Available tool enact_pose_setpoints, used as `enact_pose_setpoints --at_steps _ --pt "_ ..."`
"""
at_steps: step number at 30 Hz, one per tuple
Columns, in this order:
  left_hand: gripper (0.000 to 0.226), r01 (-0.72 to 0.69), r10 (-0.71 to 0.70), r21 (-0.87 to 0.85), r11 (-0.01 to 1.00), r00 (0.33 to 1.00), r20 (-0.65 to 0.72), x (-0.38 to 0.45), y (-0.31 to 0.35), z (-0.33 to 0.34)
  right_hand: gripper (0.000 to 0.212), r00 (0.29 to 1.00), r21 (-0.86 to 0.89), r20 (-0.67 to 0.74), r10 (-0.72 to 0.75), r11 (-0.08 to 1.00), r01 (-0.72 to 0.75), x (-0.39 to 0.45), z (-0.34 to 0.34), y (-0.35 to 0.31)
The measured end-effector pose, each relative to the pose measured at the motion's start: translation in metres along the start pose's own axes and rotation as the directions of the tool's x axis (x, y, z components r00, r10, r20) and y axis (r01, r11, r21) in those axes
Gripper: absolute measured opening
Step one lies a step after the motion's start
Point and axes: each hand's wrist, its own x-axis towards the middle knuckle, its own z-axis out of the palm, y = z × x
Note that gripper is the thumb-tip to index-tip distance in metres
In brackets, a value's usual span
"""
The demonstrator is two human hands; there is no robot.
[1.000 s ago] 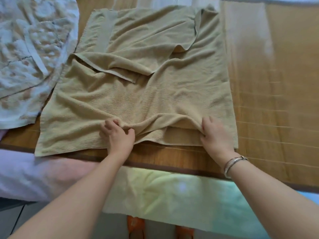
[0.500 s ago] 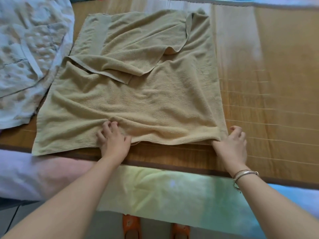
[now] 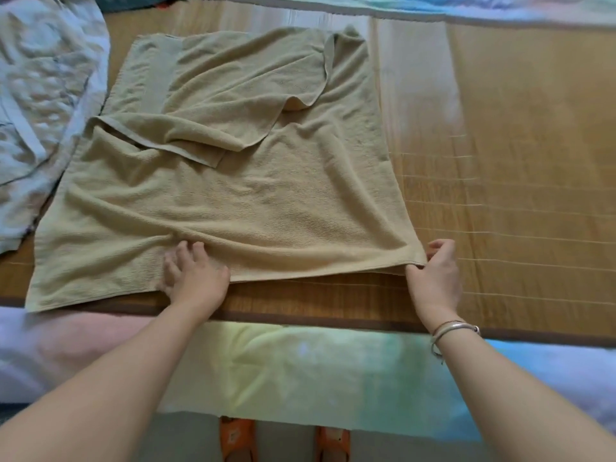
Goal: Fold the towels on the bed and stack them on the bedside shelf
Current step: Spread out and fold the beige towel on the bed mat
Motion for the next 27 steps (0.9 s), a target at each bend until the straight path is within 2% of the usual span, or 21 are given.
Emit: enact_pose_setpoints --at_steps 2,4,5,8,13,17,20,23,25,27 --pt "0.054 -0.08 0.081 0.027 0.996 0.995 -0.062 -0.01 0.015 0.003 0.053 0.997 0.126 0.073 0.023 0.991 -0.032 -0.001 0.005 0.0" --pt "0.054 -0.148 0.15 0.038 0.988 0.987 -0.057 -0.023 0.031 0.011 0.054 0.996 0.114 0.084 0.026 0.993 -0.036 0.0 0.01 0.002" --pt "0.053 -0.166 0.167 0.026 0.986 0.985 -0.042 -0.028 0.038 0.017 0.047 0.996 0.089 0.071 0.047 0.995 -0.053 0.003 0.011 0.004" --pt "0.048 -0.154 0.152 -0.034 0.987 0.987 -0.046 -0.031 0.044 0.029 0.009 0.994 0.074 0.036 0.103 0.992 -0.106 0.01 0.009 0.009" --pt "0.045 -0.096 0.092 -0.084 0.992 0.994 -0.052 -0.018 0.041 0.032 0.008 0.983 0.194 -0.146 0.113 0.977 -0.084 0.012 -0.007 0.014" --pt "0.047 -0.117 0.116 -0.046 0.992 0.993 -0.028 -0.019 0.042 0.029 0.008 0.982 0.152 -0.084 0.167 0.976 -0.153 0.009 -0.005 0.024" --pt "0.043 -0.214 0.217 0.057 0.975 0.974 -0.061 -0.027 0.038 0.024 0.021 0.998 -0.01 -0.054 0.03 0.999 -0.031 0.01 -0.006 0.03" --pt "0.043 -0.461 0.489 0.232 0.856 0.869 -0.074 -0.033 0.028 0.024 0.03 0.982 -0.214 -0.047 -0.181 0.962 0.167 0.014 -0.011 0.038" --pt "0.042 -0.564 0.597 0.302 0.769 0.802 -0.022 -0.034 0.023 0.025 0.039 0.921 -0.353 -0.013 -0.39 0.863 0.361 0.016 -0.01 0.039" --pt "0.042 -0.568 0.613 0.346 0.747 0.789 -0.029 -0.03 0.024 0.025 0.052 0.812 -0.489 0.098 -0.575 0.683 0.542 0.017 -0.009 0.038"
